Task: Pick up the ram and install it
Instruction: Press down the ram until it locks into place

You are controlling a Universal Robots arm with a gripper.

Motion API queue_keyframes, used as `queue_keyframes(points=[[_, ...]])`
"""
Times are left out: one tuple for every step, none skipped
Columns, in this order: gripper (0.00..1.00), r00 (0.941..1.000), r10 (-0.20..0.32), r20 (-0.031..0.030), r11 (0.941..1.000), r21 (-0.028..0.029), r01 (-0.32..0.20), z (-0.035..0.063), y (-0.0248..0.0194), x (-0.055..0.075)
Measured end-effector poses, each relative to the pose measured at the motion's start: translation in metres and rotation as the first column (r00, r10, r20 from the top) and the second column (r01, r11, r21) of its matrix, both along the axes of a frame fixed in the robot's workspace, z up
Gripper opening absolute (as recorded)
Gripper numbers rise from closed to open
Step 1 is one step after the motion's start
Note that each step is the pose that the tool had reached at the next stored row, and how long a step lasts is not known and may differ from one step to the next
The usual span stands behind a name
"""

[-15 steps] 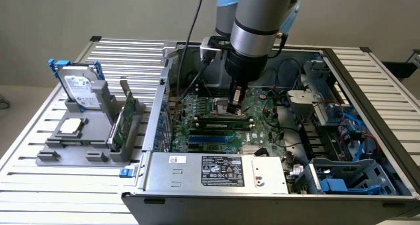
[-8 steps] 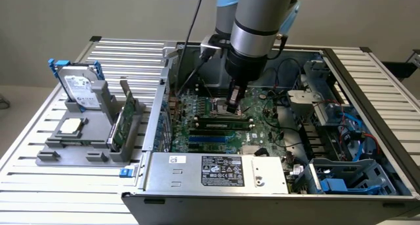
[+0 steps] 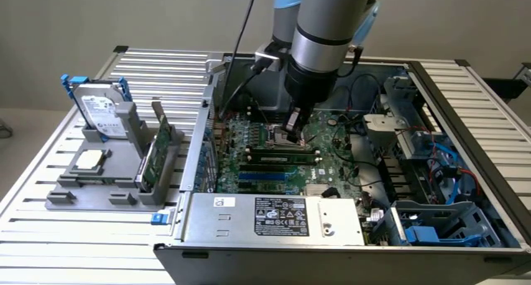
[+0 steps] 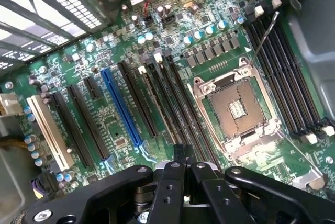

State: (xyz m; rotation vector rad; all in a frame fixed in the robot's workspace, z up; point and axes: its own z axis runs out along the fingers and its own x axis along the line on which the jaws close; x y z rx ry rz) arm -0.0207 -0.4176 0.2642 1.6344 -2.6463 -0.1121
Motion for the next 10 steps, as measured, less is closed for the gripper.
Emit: queue_keyframes(points=[[0.11,0.9999,-0.015,0.0,0.9999,0.0,0.015,0.0,0.0,0.0],[0.11,0.9995,-0.031,0.0,0.9995,0.0001,0.031,0.0,0.0,0.0],[0.11,0.9989,-0.046,0.0,0.9989,0.0001,0.046,0.0,0.0,0.0],[0.11,0.9981,-0.062,0.0,0.9981,-0.0001,0.062,0.0,0.0,0.0],[0.11,0.997,-0.077,0.0,0.997,0.0,0.077,0.0,0.0,0.0],[0.11,0.9957,-0.093,0.0,0.9957,0.0,0.093,0.0,0.0,0.0],[0.11,0.994,-0.109,0.0,0.994,0.0,0.109,0.0,0.0,0.0],[0.11,0.9922,-0.125,0.0,0.9922,0.0,0.125,0.0,0.0,0.0],[0.11,0.9902,-0.14,0.0,0.9902,0.0,0.14,0.0,0.0,0.0],[0.11,0.9879,-0.155,0.0,0.9879,0.0,0.155,0.0,0.0,0.0]])
